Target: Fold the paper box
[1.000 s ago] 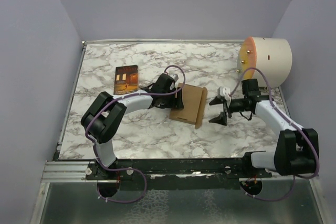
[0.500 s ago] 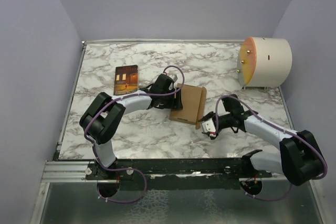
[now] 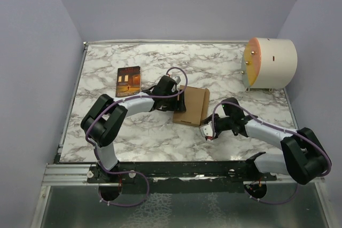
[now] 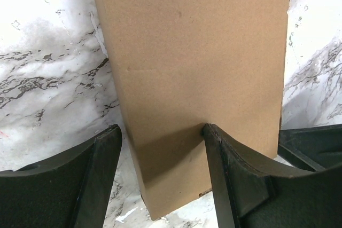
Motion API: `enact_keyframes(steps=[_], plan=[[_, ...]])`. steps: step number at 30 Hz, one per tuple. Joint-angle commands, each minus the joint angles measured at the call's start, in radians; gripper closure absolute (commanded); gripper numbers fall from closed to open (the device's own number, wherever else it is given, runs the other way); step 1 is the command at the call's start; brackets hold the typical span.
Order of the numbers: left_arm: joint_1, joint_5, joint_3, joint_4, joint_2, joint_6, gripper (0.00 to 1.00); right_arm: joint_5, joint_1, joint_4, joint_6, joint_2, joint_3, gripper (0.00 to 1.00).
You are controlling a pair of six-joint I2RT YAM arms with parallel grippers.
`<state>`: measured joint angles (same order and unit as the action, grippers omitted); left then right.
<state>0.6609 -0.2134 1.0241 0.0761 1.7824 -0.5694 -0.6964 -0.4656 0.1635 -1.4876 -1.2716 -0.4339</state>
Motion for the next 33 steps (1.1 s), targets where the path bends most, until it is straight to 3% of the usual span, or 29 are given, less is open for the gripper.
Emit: enact_keyframes(steps=[1,4,8,11,17,24,33], plan=[[-0.003,-0.018,-0.016,0.025,-0.029,0.022,0.35,-0.009,0.023,0.064,0.079,0.049,-0.063,0.58],[-0.006,-0.018,-0.008,0.026,-0.031,0.029,0.35,-0.146,0.143,0.136,0.152,0.110,-0.114,0.58],[-0.010,-0.023,0.001,0.030,-0.031,0.038,0.35,-0.212,0.264,0.098,0.430,0.119,-0.199,0.54],[-0.013,-0.024,0.003,0.033,-0.036,0.042,0.35,-0.171,0.309,0.032,0.647,0.082,-0.259,0.44],[-0.017,-0.028,0.001,0.033,-0.046,0.046,0.34,-0.076,0.350,0.015,0.940,-0.102,-0.405,0.43],[-0.019,-0.035,0.004,0.031,-0.043,0.049,0.34,-0.060,0.350,0.050,1.070,-0.321,-0.549,0.53],[-0.019,-0.036,0.013,0.035,-0.038,0.052,0.34,-0.024,0.349,0.134,1.047,-0.547,-0.724,0.55]])
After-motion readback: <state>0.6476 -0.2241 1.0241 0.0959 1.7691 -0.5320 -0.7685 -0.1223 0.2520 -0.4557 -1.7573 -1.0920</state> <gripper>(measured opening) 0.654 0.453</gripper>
